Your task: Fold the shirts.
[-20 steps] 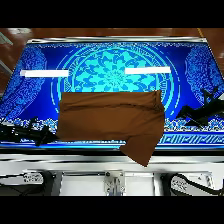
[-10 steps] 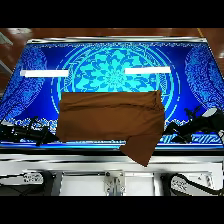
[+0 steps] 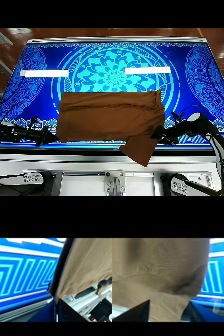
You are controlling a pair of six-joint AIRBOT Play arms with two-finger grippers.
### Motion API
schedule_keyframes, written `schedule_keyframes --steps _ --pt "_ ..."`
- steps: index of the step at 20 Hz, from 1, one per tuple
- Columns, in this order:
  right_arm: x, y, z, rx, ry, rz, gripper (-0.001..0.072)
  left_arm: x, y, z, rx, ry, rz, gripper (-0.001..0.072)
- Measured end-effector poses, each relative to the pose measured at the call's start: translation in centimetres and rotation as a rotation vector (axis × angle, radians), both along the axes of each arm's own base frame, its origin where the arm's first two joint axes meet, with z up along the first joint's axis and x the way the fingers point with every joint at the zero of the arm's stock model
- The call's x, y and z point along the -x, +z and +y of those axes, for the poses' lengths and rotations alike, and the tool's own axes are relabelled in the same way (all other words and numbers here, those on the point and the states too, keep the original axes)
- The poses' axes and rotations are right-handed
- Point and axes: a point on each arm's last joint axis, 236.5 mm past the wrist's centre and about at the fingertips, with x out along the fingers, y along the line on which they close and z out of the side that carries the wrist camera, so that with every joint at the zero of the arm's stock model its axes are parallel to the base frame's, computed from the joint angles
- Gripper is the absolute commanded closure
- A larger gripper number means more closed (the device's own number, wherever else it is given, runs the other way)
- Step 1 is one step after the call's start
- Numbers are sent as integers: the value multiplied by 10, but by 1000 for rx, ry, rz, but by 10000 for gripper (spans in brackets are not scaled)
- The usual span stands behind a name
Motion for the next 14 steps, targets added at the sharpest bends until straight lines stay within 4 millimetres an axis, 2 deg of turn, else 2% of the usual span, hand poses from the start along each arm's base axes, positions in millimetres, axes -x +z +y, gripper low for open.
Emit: schedule_keyframes --steps 2,3,5,6,7,10,12,14 --pt "8 -3 7 -7 9 21 285 0 0 0 -1 1 -1 667" --pt "15 -5 9 -5 25 38 288 0 0 0 -2 0 -1 667" --pt "24 -8 11 9 64 54 533 -1 0 1 -3 1 -3 667" --pt "26 -9 9 23 72 56 626 -2 0 1 -6 1 -5 668" --pt "25 -9 9 30 70 50 652 -3 0 2 -8 0 -10 668" --pt "16 -3 9 47 67 3 653 -14 7 10 -24 -8 -45 668" --pt "-1 8 7 58 64 -57 654 -28 17 18 -44 -21 -92 669" --pt "-29 27 7 58 47 -146 654 -43 29 26 -64 -39 -139 669"
